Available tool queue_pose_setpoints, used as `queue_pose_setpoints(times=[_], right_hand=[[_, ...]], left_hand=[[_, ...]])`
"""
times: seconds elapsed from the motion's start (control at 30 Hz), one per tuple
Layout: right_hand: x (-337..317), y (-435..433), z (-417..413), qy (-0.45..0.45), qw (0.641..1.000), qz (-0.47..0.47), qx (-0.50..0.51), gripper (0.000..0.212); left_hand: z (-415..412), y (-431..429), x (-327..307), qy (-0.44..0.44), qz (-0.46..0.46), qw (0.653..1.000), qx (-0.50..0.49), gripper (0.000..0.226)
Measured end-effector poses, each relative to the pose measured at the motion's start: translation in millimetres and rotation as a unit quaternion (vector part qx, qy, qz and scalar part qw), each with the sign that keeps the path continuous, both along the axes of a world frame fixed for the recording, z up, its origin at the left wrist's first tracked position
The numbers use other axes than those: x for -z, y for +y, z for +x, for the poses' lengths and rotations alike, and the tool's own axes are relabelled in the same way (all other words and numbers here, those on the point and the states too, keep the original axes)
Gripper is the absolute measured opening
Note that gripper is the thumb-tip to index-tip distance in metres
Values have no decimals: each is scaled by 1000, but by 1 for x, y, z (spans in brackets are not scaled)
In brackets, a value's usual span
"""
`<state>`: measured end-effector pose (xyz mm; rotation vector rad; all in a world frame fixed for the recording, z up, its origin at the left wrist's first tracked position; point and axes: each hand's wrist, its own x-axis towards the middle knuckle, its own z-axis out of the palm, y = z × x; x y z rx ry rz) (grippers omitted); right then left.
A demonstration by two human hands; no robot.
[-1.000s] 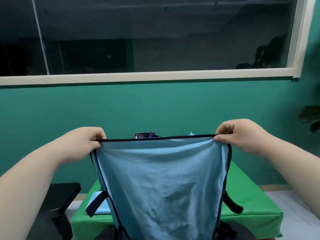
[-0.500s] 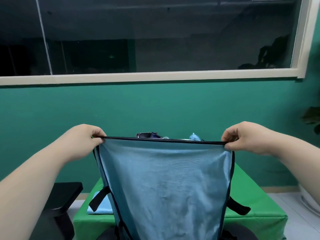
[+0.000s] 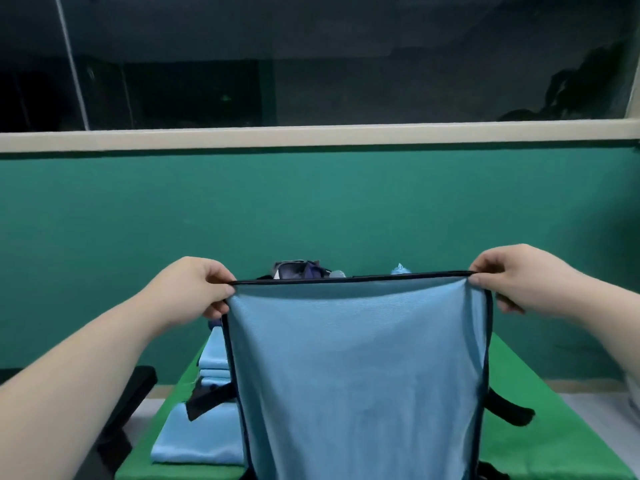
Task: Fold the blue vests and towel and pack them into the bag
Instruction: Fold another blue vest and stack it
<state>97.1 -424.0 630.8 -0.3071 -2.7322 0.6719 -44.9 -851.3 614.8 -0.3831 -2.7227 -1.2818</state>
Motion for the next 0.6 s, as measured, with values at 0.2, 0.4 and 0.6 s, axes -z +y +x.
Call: queue_pose_setpoints(times=[0.2,0.4,0.6], right_hand=[[5,25,-73,60,976,-208,32,6],[-62,55,-172,124,962,-239,38,6],[-185,64,-203,269,956,-106,43,13]], left_hand=[[-67,35,-3,11,4,1000,-7,13],[-145,72,-77,52,-3,998,-22,13],[-160,93,-200,216,-16,976,-26,16]])
